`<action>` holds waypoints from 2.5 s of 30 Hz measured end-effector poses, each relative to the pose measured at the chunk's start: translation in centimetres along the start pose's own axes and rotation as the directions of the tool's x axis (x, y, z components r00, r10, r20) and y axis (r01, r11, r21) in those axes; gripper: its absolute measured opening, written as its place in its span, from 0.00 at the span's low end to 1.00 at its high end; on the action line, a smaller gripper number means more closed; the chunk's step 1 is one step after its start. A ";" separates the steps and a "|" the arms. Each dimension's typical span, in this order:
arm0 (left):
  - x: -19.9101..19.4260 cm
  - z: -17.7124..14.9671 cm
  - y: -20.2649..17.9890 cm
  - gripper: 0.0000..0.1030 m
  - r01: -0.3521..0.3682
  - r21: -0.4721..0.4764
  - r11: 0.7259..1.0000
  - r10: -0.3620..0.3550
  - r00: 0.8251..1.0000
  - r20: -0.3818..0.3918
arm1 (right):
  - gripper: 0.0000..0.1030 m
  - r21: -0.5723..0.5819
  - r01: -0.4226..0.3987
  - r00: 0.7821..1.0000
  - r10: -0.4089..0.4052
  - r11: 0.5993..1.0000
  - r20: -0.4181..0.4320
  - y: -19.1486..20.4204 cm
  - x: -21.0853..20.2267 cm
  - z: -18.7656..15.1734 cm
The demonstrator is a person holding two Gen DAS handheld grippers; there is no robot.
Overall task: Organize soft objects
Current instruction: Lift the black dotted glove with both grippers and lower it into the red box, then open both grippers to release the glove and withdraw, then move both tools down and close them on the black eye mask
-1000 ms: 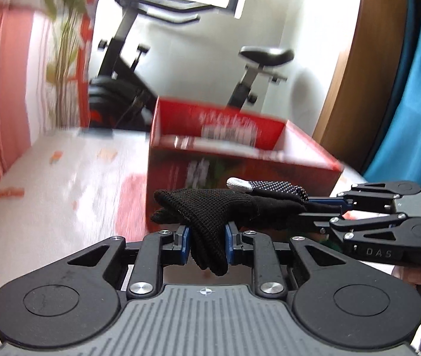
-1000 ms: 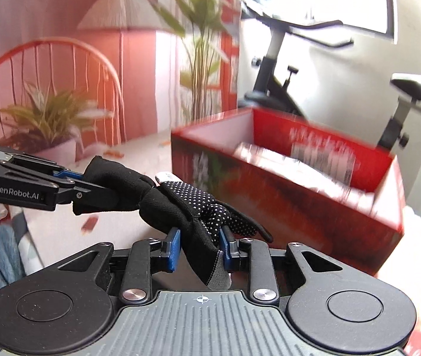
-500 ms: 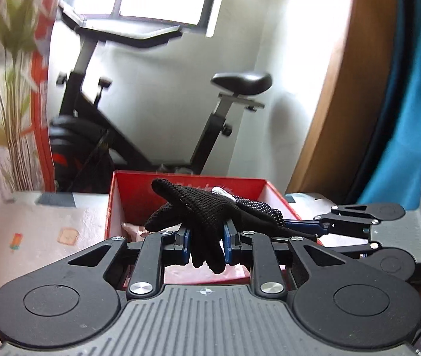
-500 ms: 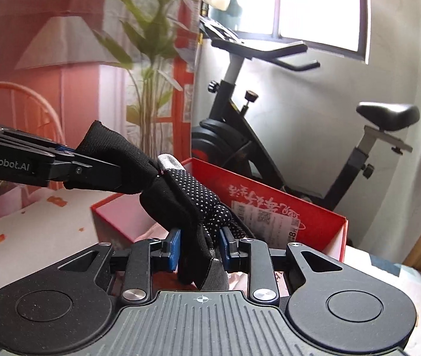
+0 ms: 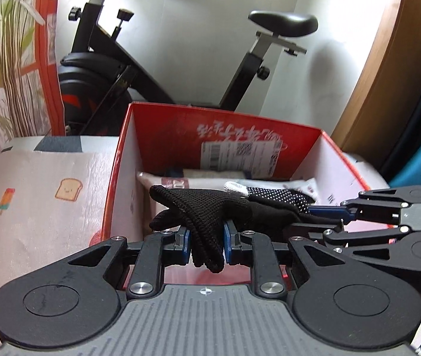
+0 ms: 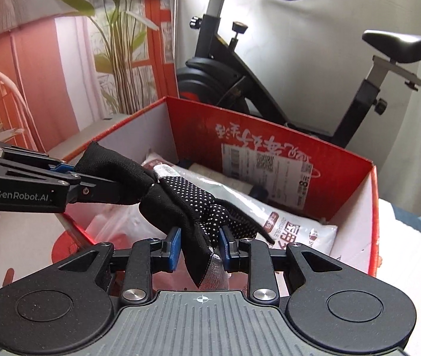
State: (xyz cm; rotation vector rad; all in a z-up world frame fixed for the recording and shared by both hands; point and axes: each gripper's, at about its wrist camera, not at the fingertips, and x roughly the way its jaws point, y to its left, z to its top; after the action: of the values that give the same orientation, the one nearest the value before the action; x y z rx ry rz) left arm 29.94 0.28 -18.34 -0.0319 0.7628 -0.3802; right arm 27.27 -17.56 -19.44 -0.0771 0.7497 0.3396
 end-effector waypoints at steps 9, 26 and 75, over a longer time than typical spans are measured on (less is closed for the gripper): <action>0.6 -0.3 0.5 0.28 -0.016 0.044 0.999 0.016 1.000 -0.013 | 0.34 0.094 -0.012 1.000 0.015 0.995 -0.027 -1.3 1.3 -0.2; -4.2 0.4 -0.7 0.82 -0.147 0.072 0.987 0.135 0.980 0.144 | 0.89 0.183 0.042 0.996 -0.056 0.982 0.070 -2.6 -3.3 -1.1; -8.8 -17.6 -4.0 1.00 -0.259 0.107 0.960 0.268 0.961 -0.077 | 1.00 0.339 0.122 0.991 -0.097 0.933 -0.090 3.4 -9.7 -20.9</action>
State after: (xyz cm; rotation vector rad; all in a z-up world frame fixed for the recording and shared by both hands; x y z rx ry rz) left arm 10.93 1.53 -24.55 0.1771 0.8256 -0.1642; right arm 5.82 -20.95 -27.98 0.2001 0.8634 0.0951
